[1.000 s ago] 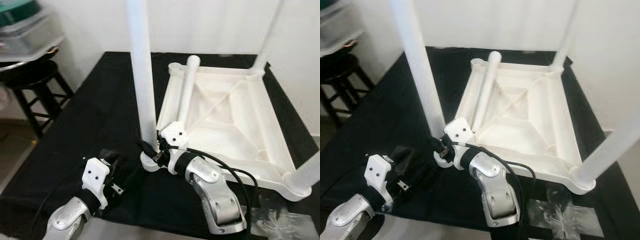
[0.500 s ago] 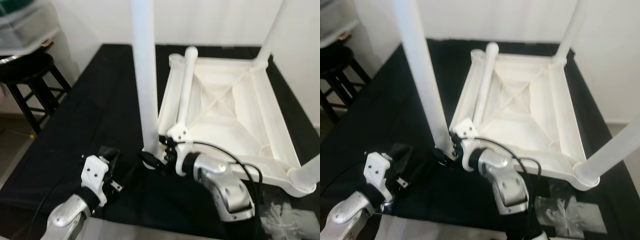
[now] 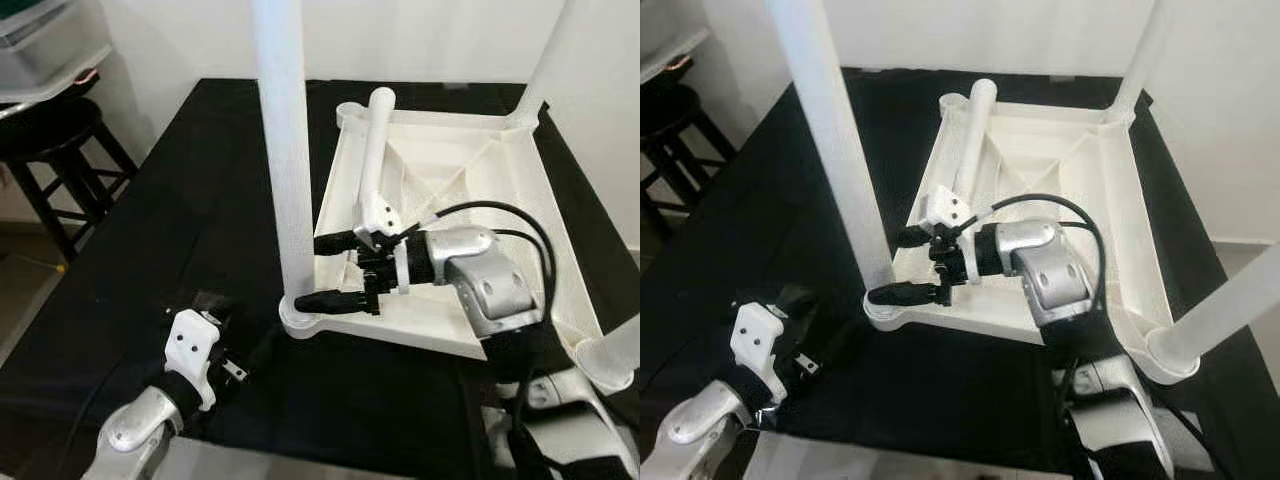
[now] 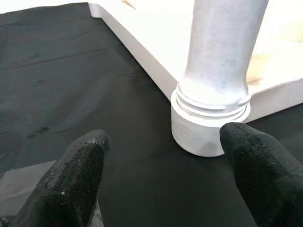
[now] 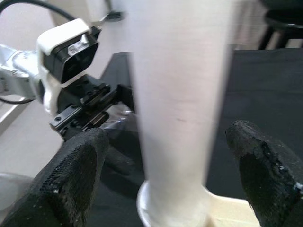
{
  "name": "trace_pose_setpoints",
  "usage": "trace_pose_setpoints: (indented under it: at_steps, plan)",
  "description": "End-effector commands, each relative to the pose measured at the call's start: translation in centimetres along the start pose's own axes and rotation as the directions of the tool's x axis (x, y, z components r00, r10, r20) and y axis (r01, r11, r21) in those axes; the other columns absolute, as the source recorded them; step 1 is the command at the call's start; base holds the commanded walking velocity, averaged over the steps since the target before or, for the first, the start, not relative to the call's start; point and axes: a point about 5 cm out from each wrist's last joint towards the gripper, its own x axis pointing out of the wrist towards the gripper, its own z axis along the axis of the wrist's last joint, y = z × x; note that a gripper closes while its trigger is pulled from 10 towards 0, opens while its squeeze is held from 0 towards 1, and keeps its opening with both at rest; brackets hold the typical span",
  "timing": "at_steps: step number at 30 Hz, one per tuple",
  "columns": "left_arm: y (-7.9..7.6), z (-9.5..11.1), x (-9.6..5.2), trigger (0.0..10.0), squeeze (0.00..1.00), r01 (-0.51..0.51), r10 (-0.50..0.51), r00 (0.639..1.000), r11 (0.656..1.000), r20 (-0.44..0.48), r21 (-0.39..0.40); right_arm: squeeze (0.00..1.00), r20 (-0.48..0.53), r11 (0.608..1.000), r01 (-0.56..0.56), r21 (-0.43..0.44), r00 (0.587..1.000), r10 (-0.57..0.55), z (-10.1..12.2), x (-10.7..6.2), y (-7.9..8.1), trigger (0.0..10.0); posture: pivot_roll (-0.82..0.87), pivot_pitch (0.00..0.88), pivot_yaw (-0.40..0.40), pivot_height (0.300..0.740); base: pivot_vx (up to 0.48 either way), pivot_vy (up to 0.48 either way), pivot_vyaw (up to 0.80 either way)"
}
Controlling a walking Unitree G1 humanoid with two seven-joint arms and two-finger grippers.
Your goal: Building children table
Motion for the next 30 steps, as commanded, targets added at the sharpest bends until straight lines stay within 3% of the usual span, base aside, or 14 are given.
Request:
trace_pose_setpoints:
  at_steps: [1,2,3,16,18,20,21,22,23,24,25,26,27,30]
  plan:
    - [-0.3,-0.3,-0.1,8.7,0.00,0.002,-0.002,1.000,1.000,-0.012,0.000,0.00,0.013,0.999,-0.049,-0.010,0.999,0.049,0.5,0.9,-0.3,4.9,0.06,0.176,0.015,0.740,0.000,0.000,0.00]
    - [-0.3,-0.3,-0.1,8.7,0.00,0.002,-0.002,1.000,1.000,-0.012,0.000,0.00,0.013,0.999,-0.049,-0.010,0.999,0.049,0.5,0.9,-0.3,4.9,0.06,0.176,0.015,0.740,0.000,0.000,0.00]
    - [-0.4,-0.2,-0.1,8.7,0.00,0.003,-0.003,1.000,1.000,-0.011,0.000,0.00,0.023,0.999,-0.055,-0.004,0.998,0.055,0.7,1.0,-0.5,0.4,0.05,0.178,0.009,0.740,0.000,0.000,0.00]
    - [-0.5,-0.2,-0.1,8.7,0.00,0.001,-0.001,1.000,1.000,-0.004,-0.008,0.00,0.057,0.997,-0.074,0.012,0.996,0.073,0.0,0.9,-0.8,0.0,0.02,0.191,0.006,0.740,0.000,0.000,0.00]
    - [-0.4,-0.1,-0.2,8.6,0.00,-0.001,0.001,1.000,1.000,-0.003,-0.011,0.00,0.064,0.987,0.157,0.037,0.985,-0.159,-1.3,1.3,-0.4,0.0,0.02,0.201,0.007,0.740,0.000,0.000,0.00]
    - [-0.3,-0.1,-0.3,8.6,0.00,-0.001,0.001,1.000,1.000,-0.003,-0.010,0.00,0.066,0.973,0.223,0.058,0.972,-0.226,-1.7,1.6,0.0,0.0,0.02,0.203,0.006,0.740,0.000,0.000,0.00]
    - [-0.2,-0.1,-0.3,8.6,0.00,-0.002,0.002,1.000,1.000,-0.003,-0.010,0.00,0.067,0.934,0.339,0.114,0.935,-0.347,-2.4,2.6,0.8,0.0,0.01,0.207,0.006,0.740,0.000,0.000,0.00]
    - [-0.2,-0.1,-0.3,8.6,0.00,-0.002,0.002,1.000,1.000,-0.003,-0.010,0.00,0.067,0.934,0.339,0.114,0.935,-0.347,-2.4,2.6,0.8,0.0,0.01,0.207,0.006,0.740,0.000,0.000,0.00]
    - [-0.2,-0.1,-0.4,8.6,0.00,-0.003,0.003,1.000,1.000,-0.003,-0.009,0.00,0.061,0.897,0.415,0.153,0.902,-0.428,-2.8,3.2,1.3,0.0,0.01,0.207,0.006,0.740,0.000,0.000,0.00]
    - [0.0,0.0,-0.4,8.7,0.00,-0.003,0.003,1.000,1.000,-0.003,-0.008,0.00,-0.005,0.771,0.599,0.216,0.790,-0.613,-4.0,4.0,2.4,0.0,-0.01,0.217,0.017,0.740,0.000,0.000,0.00]
    - [0.0,0.0,-0.4,8.7,0.00,-0.003,0.003,1.000,1.000,-0.003,-0.008,0.00,-0.005,0.771,0.599,0.216,0.790,-0.613,-4.0,4.0,2.4,0.0,-0.01,0.217,0.017,0.740,0.000,0.000,0.00]
    - [0.1,0.0,-0.3,8.7,0.00,-0.004,0.004,1.000,1.000,-0.003,-0.007,0.00,-0.082,0.663,0.714,0.227,0.692,-0.717,-5.1,4.4,3.9,0.0,-0.01,0.220,0.023,0.740,0.000,0.000,0.00]
    - [0.2,0.0,-0.3,8.7,0.00,-0.004,0.004,1.000,1.000,-0.003,-0.006,0.00,-0.130,0.593,0.774,0.221,0.626,-0.769,-5.6,4.5,4.9,0.0,-0.01,0.220,0.023,0.740,0.000,0.000,0.00]
    - [0.3,-0.1,-0.3,8.7,0.00,-0.006,0.006,1.000,1.000,-0.004,-0.005,0.00,-0.118,0.594,0.788,0.166,0.613,-0.781,-5.2,4.5,5.3,0.0,-0.02,0.212,0.030,0.740,0.000,0.000,0.00]
